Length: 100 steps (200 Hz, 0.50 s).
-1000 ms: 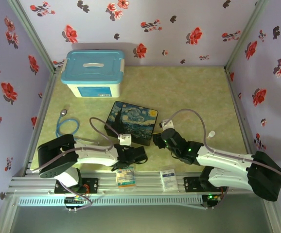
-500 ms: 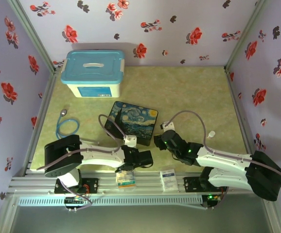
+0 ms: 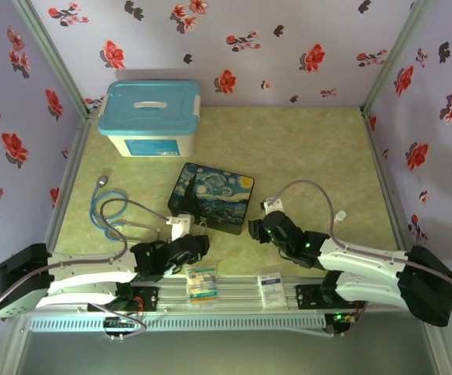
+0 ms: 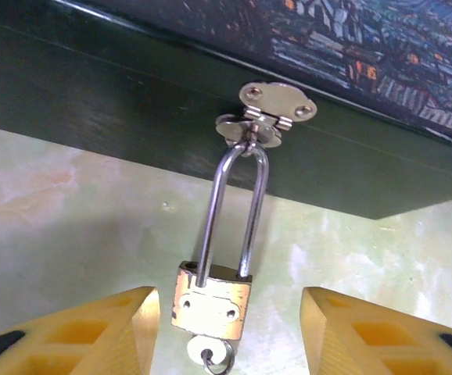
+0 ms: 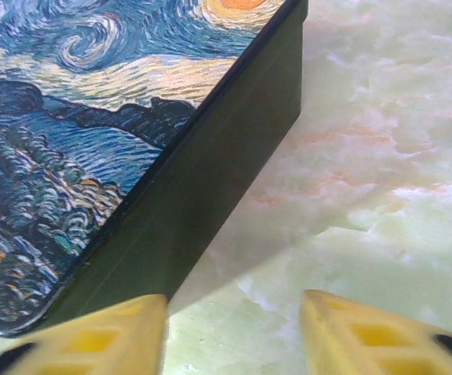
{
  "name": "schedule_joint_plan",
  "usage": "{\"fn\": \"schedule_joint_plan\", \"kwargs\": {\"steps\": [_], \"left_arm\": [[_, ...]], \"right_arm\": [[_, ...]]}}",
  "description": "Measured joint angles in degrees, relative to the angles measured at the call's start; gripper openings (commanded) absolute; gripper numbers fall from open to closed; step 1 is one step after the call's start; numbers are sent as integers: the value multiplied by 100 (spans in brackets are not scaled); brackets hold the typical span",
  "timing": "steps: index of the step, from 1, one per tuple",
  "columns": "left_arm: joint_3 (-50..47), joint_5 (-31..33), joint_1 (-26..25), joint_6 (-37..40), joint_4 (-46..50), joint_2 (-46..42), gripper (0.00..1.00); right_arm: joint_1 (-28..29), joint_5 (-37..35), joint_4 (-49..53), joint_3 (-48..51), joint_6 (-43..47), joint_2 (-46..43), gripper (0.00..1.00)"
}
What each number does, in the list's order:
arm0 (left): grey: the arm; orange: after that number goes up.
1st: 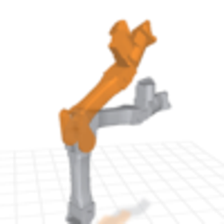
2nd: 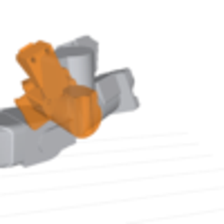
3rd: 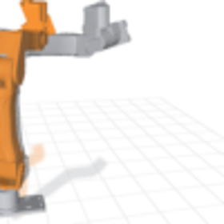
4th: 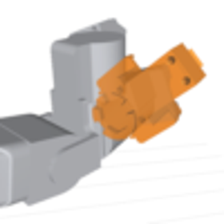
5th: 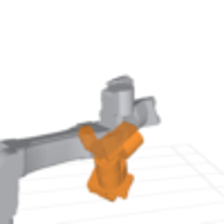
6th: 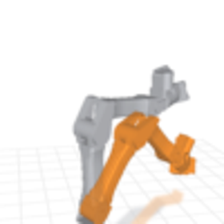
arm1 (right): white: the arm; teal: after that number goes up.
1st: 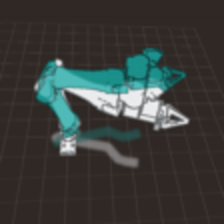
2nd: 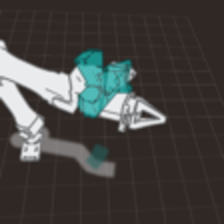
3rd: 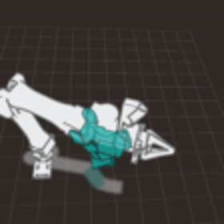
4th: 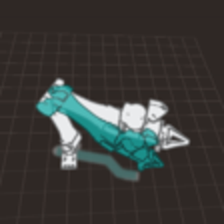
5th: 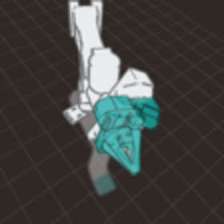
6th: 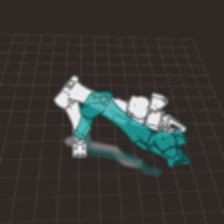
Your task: Unlock the padlock with the key
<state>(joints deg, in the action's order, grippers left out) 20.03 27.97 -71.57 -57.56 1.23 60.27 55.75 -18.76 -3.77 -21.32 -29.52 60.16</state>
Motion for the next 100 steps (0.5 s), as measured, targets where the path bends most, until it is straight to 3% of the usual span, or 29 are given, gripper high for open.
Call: {"fn": "schedule_joint_plan", "kwargs": {"steps": [2,8,54,100], "left_arm": [[-2,-48,20,26,-20,-7,54],[-2,-151,68,125,-76,-15,55],[-63,-866,483,599,-494,92,53],[-26,-885,509,737,-354,378,52]], "right_arm": [[0,26,-11,0,35,0,98],[-2,87,-68,4,22,0,99],[-33,562,-439,13,46,-4,99],[-37,702,-546,13,37,-7,99]]}}
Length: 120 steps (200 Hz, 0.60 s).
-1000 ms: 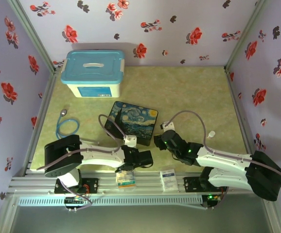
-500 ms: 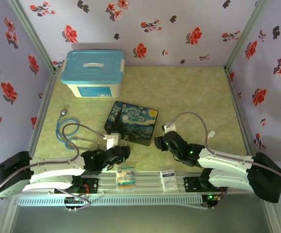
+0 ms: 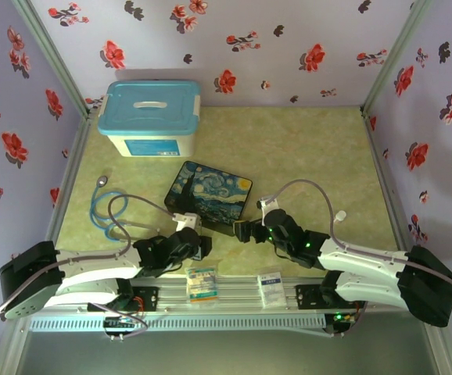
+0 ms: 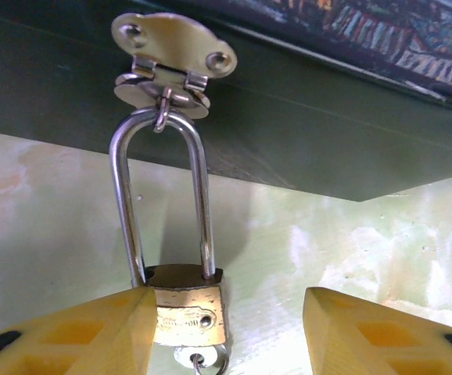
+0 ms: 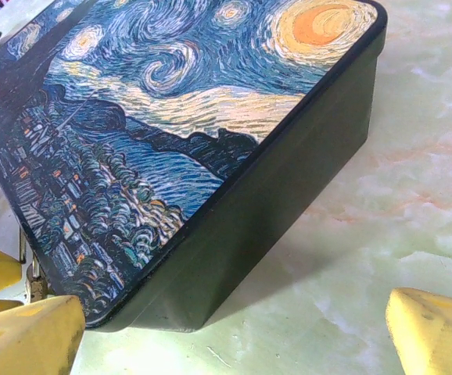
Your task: Unlock the padlock with the key
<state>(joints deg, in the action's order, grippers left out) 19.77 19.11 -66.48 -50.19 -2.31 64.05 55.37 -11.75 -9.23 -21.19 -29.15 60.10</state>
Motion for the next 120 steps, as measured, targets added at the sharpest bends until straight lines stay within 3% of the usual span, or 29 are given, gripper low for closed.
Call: {"fn": "schedule_joint_plan", "kwargs": {"steps": [50,120], "left_arm": [[-387,337,4,-234,17,-660,55],[-439,328,24,-216,-42,-170,57]], "right_arm": [[0,-2,2,7,-2,-11,99],[0,4,-101,2,0,271,99]]}}
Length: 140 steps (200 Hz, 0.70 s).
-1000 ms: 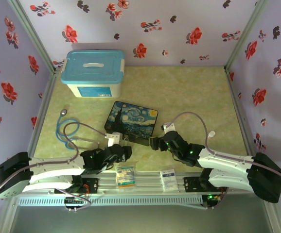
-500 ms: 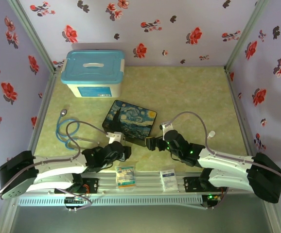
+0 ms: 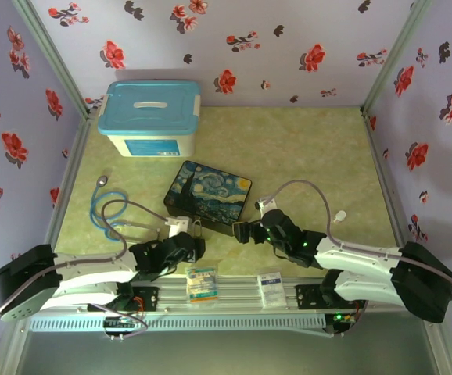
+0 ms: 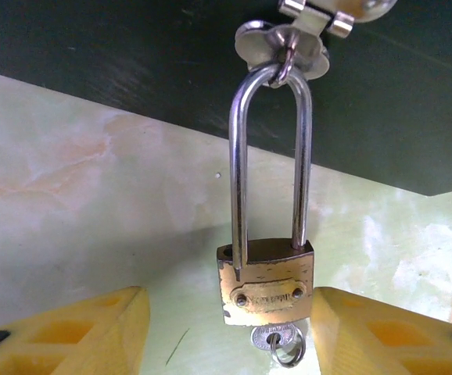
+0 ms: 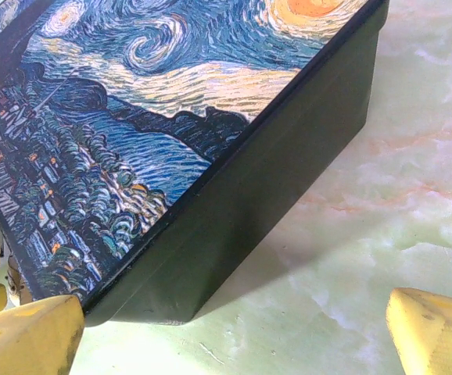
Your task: Unlock the padlock with the key
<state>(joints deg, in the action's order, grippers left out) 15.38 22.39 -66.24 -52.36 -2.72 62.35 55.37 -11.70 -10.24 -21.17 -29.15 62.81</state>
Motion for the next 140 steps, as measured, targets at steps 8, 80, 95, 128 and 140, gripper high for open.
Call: {"fn": "schedule_joint_plan", "kwargs": {"steps": [8,80,95,128,140], "left_arm": [[0,-15,4,0,-81,107,56],[291,-11,15,-20,-345,793,43],[313,-11,15,-81,-286,800,39],[496,44,-42,-299,125,820,35],[595,120,-105,-376,345,820,35]], "right_arm": [[0,-2,0,0,-2,0,99],[0,-92,96,55,-2,-140,99],[0,-144,136,105,-2,-225,99],[0,-179,162,164,-2,-282,99],[0,-181,160,164,-2,-282,99]]}}
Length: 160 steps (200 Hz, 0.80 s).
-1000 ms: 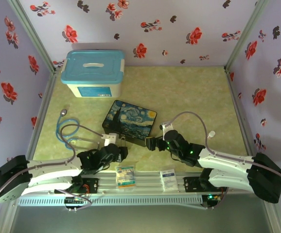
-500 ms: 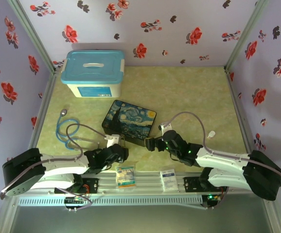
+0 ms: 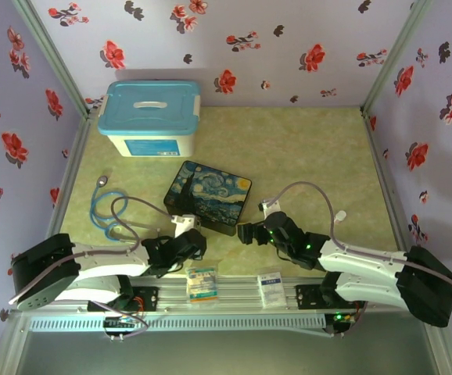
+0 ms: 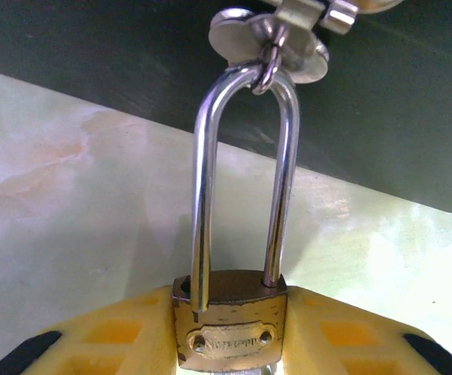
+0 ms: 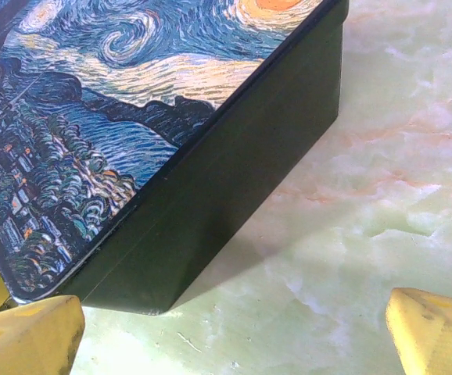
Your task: Unlock the padlock with the key
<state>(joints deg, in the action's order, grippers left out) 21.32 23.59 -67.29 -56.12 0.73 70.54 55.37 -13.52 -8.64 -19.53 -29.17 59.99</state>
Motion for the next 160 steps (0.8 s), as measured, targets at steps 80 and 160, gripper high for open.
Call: {"fn": "schedule_joint_plan", "kwargs": {"steps": [80,160], "left_arm": [[852,752,-461,-680,1373,619,32],[170,385,-372,-367,-13,424,44]], "right_arm": [[0,2,-4,0,-2,11,99],[0,-22,20,162,-2,-160,99]]}}
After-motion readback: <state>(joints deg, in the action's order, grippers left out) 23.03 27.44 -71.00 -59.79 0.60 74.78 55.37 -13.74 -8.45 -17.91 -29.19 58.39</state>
